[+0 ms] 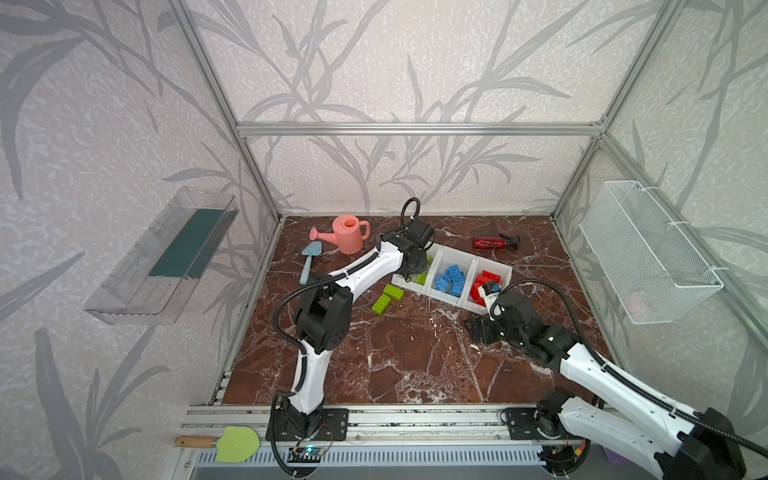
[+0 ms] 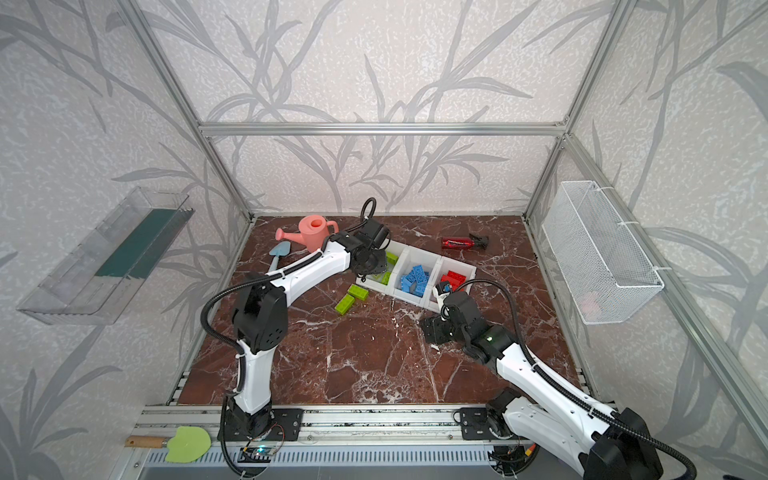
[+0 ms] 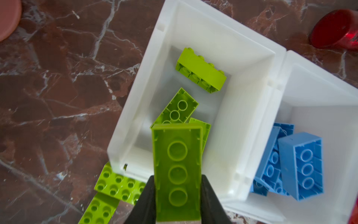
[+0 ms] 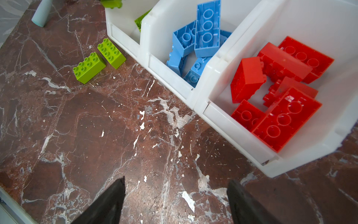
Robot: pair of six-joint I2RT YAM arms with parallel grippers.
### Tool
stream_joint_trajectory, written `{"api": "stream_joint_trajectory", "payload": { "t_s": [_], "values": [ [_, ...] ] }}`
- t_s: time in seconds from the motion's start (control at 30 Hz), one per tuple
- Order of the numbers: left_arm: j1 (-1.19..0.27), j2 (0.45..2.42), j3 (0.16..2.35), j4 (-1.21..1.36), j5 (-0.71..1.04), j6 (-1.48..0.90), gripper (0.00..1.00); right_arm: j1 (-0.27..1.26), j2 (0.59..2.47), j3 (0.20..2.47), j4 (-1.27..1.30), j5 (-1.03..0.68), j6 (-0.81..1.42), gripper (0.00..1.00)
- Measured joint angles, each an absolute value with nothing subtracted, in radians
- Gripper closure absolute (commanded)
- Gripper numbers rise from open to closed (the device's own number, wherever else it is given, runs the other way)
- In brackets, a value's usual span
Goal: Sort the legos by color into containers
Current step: 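Carry the green brick over the green compartment with the left gripper and release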
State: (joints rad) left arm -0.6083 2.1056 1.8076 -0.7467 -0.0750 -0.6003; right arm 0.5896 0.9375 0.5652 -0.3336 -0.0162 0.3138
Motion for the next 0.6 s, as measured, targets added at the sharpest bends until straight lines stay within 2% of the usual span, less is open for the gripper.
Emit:
{"api": "stream_joint_trajectory", "payload": {
  "t_s": [0.13, 0.23, 0.3, 0.47, 0.6],
  "values": [
    [-0.586, 2.189, 1.909, -0.786, -0.051, -0.575, 0.68, 0.59, 0.937, 0.562, -0.333, -0.02, 0.313, 0.16],
    [-0.577, 2.229, 1.974, -0.805, -0.034, -0.564, 0.64, 0.59, 0.937, 0.562, -0.333, -0.023, 0.313, 0.16],
    [-0.573, 2.233, 1.982, -0.805, -0.024, -0.557, 0.58, 0.59, 0.937, 0.562, -0.333, -0.023, 0.313, 0.16],
    [-0.572, 2.233, 1.982, -0.807, 0.008, -0.544, 0.34, 0.59, 0.935, 0.562, -0.334, -0.025, 0.306, 0.15],
    [-0.577, 2.207, 1.94, -0.784, 0.022, -0.533, 0.24, 0.59, 0.918, 0.562, -0.339, -0.028, 0.305, 0.15]
  ]
}}
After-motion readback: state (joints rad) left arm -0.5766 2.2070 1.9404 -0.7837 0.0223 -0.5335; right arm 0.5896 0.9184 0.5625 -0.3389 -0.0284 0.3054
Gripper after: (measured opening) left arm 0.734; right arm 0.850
